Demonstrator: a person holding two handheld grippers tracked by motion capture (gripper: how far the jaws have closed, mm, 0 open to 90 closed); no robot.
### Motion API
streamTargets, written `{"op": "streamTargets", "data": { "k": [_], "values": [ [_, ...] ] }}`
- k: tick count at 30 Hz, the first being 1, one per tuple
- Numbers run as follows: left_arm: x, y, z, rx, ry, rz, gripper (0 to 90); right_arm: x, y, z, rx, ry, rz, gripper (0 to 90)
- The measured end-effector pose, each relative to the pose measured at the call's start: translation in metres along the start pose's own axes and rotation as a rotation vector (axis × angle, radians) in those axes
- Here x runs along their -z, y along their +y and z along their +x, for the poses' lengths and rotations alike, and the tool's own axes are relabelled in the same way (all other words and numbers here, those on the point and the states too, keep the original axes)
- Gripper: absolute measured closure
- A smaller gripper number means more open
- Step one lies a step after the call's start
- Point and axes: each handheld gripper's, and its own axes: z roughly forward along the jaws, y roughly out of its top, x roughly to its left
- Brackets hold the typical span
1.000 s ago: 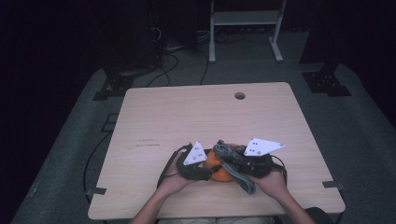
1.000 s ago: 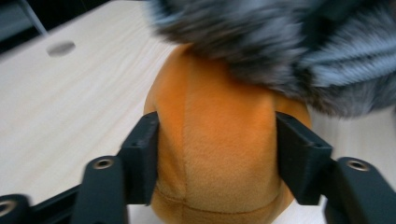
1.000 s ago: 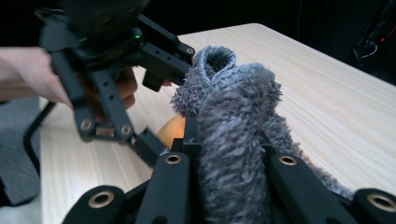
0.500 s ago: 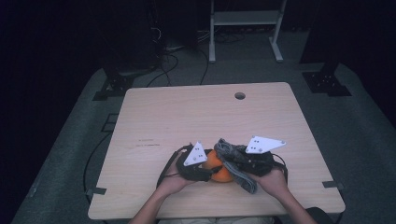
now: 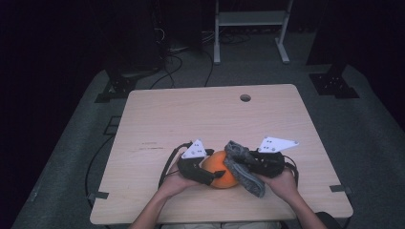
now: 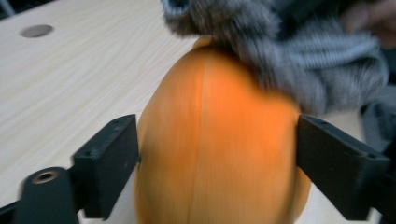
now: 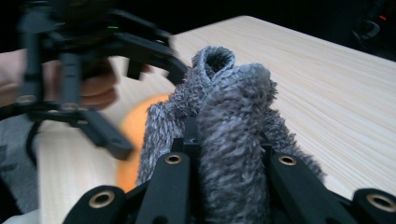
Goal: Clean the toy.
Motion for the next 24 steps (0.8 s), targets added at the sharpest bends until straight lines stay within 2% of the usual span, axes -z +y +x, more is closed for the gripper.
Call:
{"op": "streamTargets", "data": {
  "k": [1,3,8,11,14,16,17,19,22,24],
  "values": [
    [0.001,-0.002,-0.001,-0.017,0.003,0.002,29.5,-0.002,0.000,0.002,0.018,-0.004,0.006,75.7],
    [0.004,-0.005,0.000,-0.029,-0.001,0.003,35.0,-0.002,-0.002,-0.002,-0.002,0.008,0.010,75.7],
    [0.007,-0.010,0.005,-0.025,-0.014,-0.004,36.2,0.007,-0.010,-0.020,-0.056,-0.059,0.027,75.7],
    [0.007,-0.012,0.004,-0.028,-0.015,-0.014,36.1,0.014,-0.011,-0.024,-0.077,-0.084,0.014,75.7],
    [0.005,-0.012,0.002,-0.043,-0.020,-0.017,36.1,0.015,-0.007,-0.022,-0.101,-0.024,-0.032,75.6],
    [0.006,-0.012,0.001,-0.061,-0.021,-0.010,36.1,0.009,-0.006,-0.019,-0.090,0.026,-0.009,75.5],
    [0.006,-0.013,0.001,-0.064,-0.023,-0.007,36.1,0.005,-0.008,-0.018,-0.080,0.030,0.012,75.5],
    [0.006,-0.015,0.001,-0.058,-0.024,-0.015,36.1,0.003,-0.014,-0.023,-0.108,0.036,0.028,75.5],
    [0.006,-0.016,0.001,-0.064,-0.026,-0.014,36.2,0.007,-0.020,-0.034,-0.121,-0.025,0.063,75.5],
    [0.007,-0.016,0.000,-0.069,-0.031,-0.013,36.2,0.011,-0.022,-0.038,-0.140,-0.046,0.063,75.5]
  ]
}}
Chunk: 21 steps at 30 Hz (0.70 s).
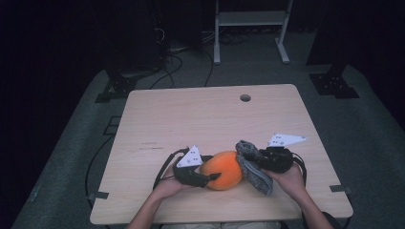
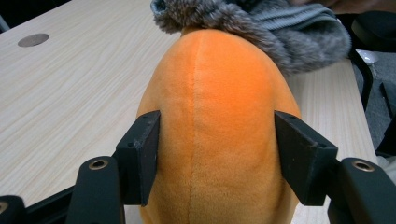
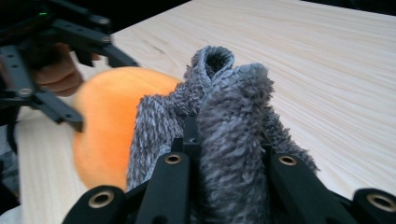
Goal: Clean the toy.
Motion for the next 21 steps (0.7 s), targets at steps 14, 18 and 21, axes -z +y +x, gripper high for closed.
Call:
{"op": "streamTargets", "data": {
  "k": [14,18,21],
  "values": [
    [0.000,-0.002,0.000,0.003,-0.016,-0.017,35.1,0.008,0.004,-0.002,-0.058,0.042,-0.063,75.5],
    [-0.001,-0.002,-0.002,-0.005,-0.018,-0.017,34.6,0.001,0.012,0.012,-0.016,0.102,-0.069,75.4],
    [0.000,-0.002,-0.002,-0.009,-0.018,-0.010,34.6,-0.006,0.006,0.006,-0.027,0.094,-0.033,75.5]
  ]
}}
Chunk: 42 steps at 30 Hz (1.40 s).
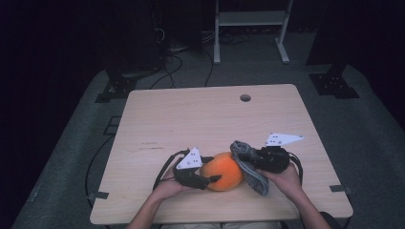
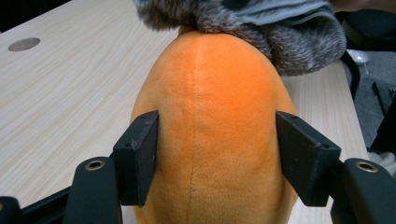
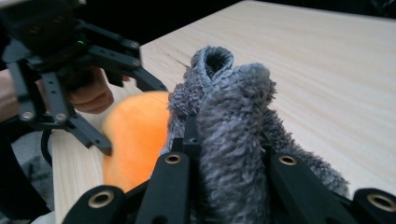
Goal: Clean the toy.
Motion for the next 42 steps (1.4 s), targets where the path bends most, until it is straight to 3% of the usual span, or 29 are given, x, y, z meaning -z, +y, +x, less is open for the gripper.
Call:
{"op": "streamTargets", "data": {
  "k": [2,3,5,8,10,13,15,19,23,25,28,30,32,33,35,37,38,39,42],
  "values": [
    [0.000,0.000,0.000,0.001,-0.005,-0.005,34.6,0.004,-0.002,-0.007,-0.002,-0.067,0.027,75.5],
    [-0.001,0.000,0.000,0.001,-0.005,-0.005,34.6,0.008,-0.003,-0.010,-0.025,-0.073,0.021,75.4],
    [-0.002,0.001,-0.001,-0.002,-0.005,-0.008,34.6,0.012,0.000,-0.007,-0.031,-0.052,-0.017,75.5],
    [-0.003,0.002,-0.003,-0.013,-0.001,-0.004,34.6,0.010,0.008,0.005,0.000,0.000,-0.048,75.4],
    [-0.004,0.003,-0.005,-0.023,0.002,0.001,34.6,0.003,0.007,0.008,0.039,-0.011,-0.009,75.4],
    [-0.004,0.003,-0.006,-0.022,0.004,-0.002,34.6,0.004,0.000,-0.002,0.018,-0.060,0.028,75.4],
    [-0.004,0.004,-0.006,-0.023,0.001,-0.004,34.5,0.011,0.000,-0.005,0.002,-0.074,0.015,75.4],
    [-0.007,0.006,-0.006,-0.019,0.004,-0.009,34.1,0.013,0.009,0.008,0.025,-0.030,-0.026,75.3],
    [-0.008,0.007,-0.008,-0.031,0.012,0.004,33.5,-0.003,0.007,0.019,0.070,-0.022,0.017,70.1],
    [-0.009,0.007,-0.008,-0.028,0.021,-0.001,33.4,-0.003,0.006,0.019,0.061,-0.005,0.010,66.2],
    [-0.013,0.011,-0.013,-0.056,0.034,0.005,32.2,-0.004,0.005,0.019,0.056,0.007,0.018,59.4],
    [-0.014,0.011,-0.014,-0.059,0.032,0.008,31.2,-0.007,0.003,0.020,0.060,0.006,0.028,59.8],
    [-0.013,0.012,-0.012,-0.025,0.026,0.002,27.5,-0.006,0.001,0.021,0.073,-0.032,0.031,68.7],
    [-0.012,0.013,-0.010,-0.005,0.023,0.001,22.3,-0.005,0.000,0.018,0.056,-0.023,0.022,71.5],
    [-0.010,0.013,-0.004,0.074,0.020,0.002,16.7,-0.003,-0.001,0.014,0.040,-0.018,0.014,72.9],
    [-0.010,0.010,0.004,0.155,-0.009,0.010,15.2,-0.001,-0.002,0.011,0.031,-0.018,0.011,73.4],
    [-0.010,0.007,0.004,0.166,-0.014,0.000,18.7,0.000,-0.003,0.010,0.027,-0.028,0.013,73.8],
    [-0.010,0.007,0.002,0.150,-0.004,-0.005,26.0,0.002,-0.003,0.008,0.022,-0.044,0.015,74.0],
    [-0.011,0.009,-0.002,0.115,0.017,0.010,31.2,0.006,-0.006,-0.001,0.007,-0.099,0.033,74.6]
  ]
}}
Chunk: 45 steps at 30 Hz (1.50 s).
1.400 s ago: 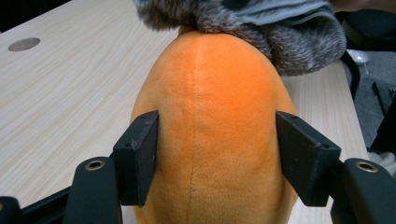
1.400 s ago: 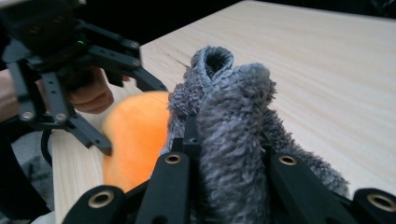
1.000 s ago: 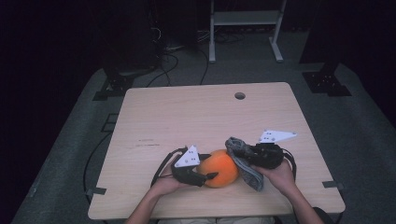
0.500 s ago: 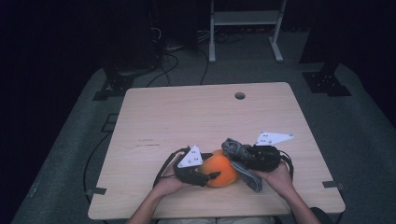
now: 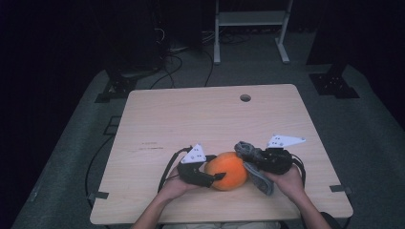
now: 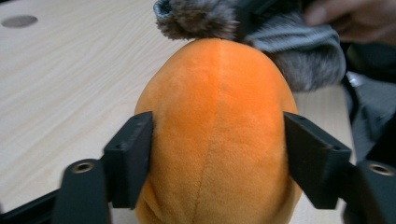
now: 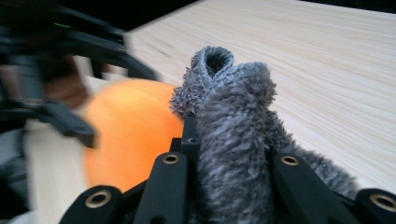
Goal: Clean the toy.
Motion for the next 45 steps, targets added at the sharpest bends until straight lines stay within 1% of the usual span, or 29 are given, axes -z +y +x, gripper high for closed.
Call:
{"op": "streamTargets", "data": {
  "k": [2,3,5,6,8,9,10,12,13,15,18,20,22,24,25,26,28,30,31,33,35,36,38,39,40,42,43,44,45],
  "values": [
    [0.001,-0.001,0.001,-0.006,0.000,0.002,31.4,0.005,-0.003,-0.009,-0.031,-0.029,0.011,74.7],
    [0.002,-0.002,0.002,0.000,-0.001,0.001,31.4,0.008,-0.004,-0.012,-0.050,-0.027,0.000,74.7],
    [0.003,-0.003,0.004,0.006,-0.005,-0.003,31.1,0.014,-0.001,-0.013,-0.076,0.005,-0.041,74.7],
    [0.003,-0.003,0.004,0.007,-0.005,-0.005,31.0,0.015,0.002,-0.009,-0.068,0.030,-0.063,74.7],
    [0.002,-0.003,0.003,0.001,-0.004,-0.007,31.0,0.011,0.005,-0.001,-0.052,0.060,-0.070,74.7],
    [0.002,-0.003,0.003,-0.006,-0.003,-0.004,31.0,0.006,0.005,0.003,-0.034,0.067,-0.044,74.7],
    [0.002,-0.003,0.002,-0.008,-0.001,-0.002,30.9,0.001,0.004,0.004,-0.018,0.061,-0.020,74.7],
    [0.002,-0.004,0.002,-0.004,-0.001,-0.006,31.0,-0.002,0.001,0.000,-0.025,0.049,-0.005,74.7],
    [0.002,-0.003,0.002,-0.007,-0.003,-0.005,31.5,0.000,0.001,-0.003,-0.016,0.025,0.002,74.7],
    [0.001,-0.003,0.002,-0.010,-0.004,-0.004,32.8,0.005,0.000,-0.008,-0.041,-0.003,-0.004,74.7],
    [0.001,-0.004,0.002,-0.022,-0.002,0.002,34.2,0.008,0.001,-0.004,-0.045,0.043,-0.038,74.7],
    [0.002,-0.005,0.002,-0.029,-0.001,0.006,34.8,0.004,0.004,0.003,-0.012,0.057,-0.029,74.7],
    [0.003,-0.005,0.003,-0.023,0.001,0.006,35.0,-0.001,0.002,0.001,-0.017,0.046,-0.014,74.7],
    [0.003,-0.004,0.003,-0.023,-0.001,0.002,34.9,0.001,0.001,-0.006,-0.016,0.002,0.001,74.7],
    [0.002,-0.004,0.003,-0.022,0.000,-0.002,34.9,0.003,0.000,-0.008,-0.032,-0.009,0.000,74.7],
    [0.002,-0.003,0.002,-0.024,0.001,-0.005,34.8,0.006,0.000,-0.008,-0.037,-0.004,-0.010,74.7],
    [0.000,-0.002,-0.001,-0.048,0.006,-0.009,34.7,0.009,0.003,-0.001,-0.038,0.043,-0.045,74.7],
    [-0.001,0.000,-0.004,-0.056,0.003,-0.012,33.0,0.006,0.008,0.008,-0.007,0.071,-0.048,74.7],
    [-0.001,0.001,-0.004,-0.052,0.003,-0.014,29.6,0.002,0.007,0.009,0.008,0.066,-0.028,74.7],
    [0.002,0.002,0.001,-0.008,-0.006,-0.024,20.5,-0.001,0.003,0.002,-0.019,0.067,-0.017,74.7],
    [0.003,0.002,0.006,0.044,-0.019,-0.025,17.7,0.002,0.001,-0.002,-0.022,0.044,-0.013,74.7],
    [0.000,0.000,0.009,0.064,-0.032,-0.011,17.7,0.004,0.001,-0.003,-0.030,0.043,-0.017,74.7],
    [-0.002,-0.003,0.006,0.044,-0.027,-0.013,23.9,0.007,0.004,0.001,-0.028,0.047,-0.036,74.8],
    [-0.003,-0.002,0.004,0.028,-0.019,-0.016,28.3,0.007,0.007,0.006,-0.022,0.067,-0.049,74.8],
    [-0.003,0.000,-0.001,-0.003,0.006,-0.014,31.7,0.006,0.009,0.010,-0.009,0.079,-0.053,74.7],
    [-0.002,0.002,-0.006,-0.043,0.032,-0.013,36.5,0.001,0.013,0.019,0.022,0.097,-0.049,74.7],
    [0.000,0.003,-0.007,-0.050,0.036,-0.024,37.8,-0.001,0.013,0.021,0.033,0.088,-0.040,74.8],
    [0.002,0.004,-0.006,-0.042,0.029,-0.042,39.3,-0.002,0.012,0.018,0.030,0.083,-0.038,74.9],
    [0.003,0.005,-0.006,-0.039,0.029,-0.046,39.7,-0.001,0.011,0.012,0.018,0.058,-0.034,74.9]
  ]
}}
